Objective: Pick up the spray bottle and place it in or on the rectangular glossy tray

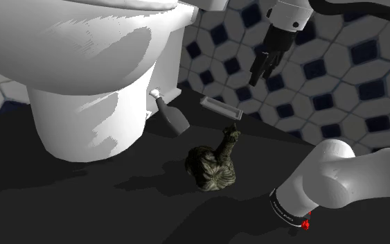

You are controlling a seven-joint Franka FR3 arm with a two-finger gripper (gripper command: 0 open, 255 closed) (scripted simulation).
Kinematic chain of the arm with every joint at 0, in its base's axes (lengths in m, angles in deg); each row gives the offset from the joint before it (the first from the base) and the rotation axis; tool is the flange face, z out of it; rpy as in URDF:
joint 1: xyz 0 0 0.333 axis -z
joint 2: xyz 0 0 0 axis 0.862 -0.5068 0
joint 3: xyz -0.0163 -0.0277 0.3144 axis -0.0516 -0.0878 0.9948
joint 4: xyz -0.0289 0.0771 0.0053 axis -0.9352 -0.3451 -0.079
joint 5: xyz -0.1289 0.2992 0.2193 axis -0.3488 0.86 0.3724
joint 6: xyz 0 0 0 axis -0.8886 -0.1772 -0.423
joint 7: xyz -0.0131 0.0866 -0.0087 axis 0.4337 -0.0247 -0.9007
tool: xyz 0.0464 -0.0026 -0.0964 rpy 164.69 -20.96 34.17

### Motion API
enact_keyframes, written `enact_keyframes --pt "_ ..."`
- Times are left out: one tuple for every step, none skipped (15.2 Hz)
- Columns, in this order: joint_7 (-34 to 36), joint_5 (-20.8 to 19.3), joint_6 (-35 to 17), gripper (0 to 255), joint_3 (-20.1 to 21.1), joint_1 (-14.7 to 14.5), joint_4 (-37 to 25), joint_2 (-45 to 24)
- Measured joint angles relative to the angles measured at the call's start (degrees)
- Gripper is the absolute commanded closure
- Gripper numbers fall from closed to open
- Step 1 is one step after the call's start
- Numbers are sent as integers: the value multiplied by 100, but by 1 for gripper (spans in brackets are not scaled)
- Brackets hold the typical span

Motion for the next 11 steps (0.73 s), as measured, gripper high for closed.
enact_keyframes --pt "0 0 0 0 0 0 0 0" --pt "-19 4 -122 0 -11 -12 63 -40" --pt "-41 18 -309 0 -19 -35 162 -93" --pt "-76 27 -506 0 -34 -58 243 -159" --pt "-119 37 -729 0 -54 -83 300 -276" --pt "-144 58 -941 0 -56 -115 416 -316" --pt "-201 64 -1178 0 -86 -138 464 -453" --pt "-254 75 -1362 0 -107 -162 493 -550" --pt "-280 102 -1613 0 -109 -198 619 -627" --pt "-342 112 -1835 0 -137 -221 621 -787" --pt "-360 145 -2053 0 -126 -265 644 -929"
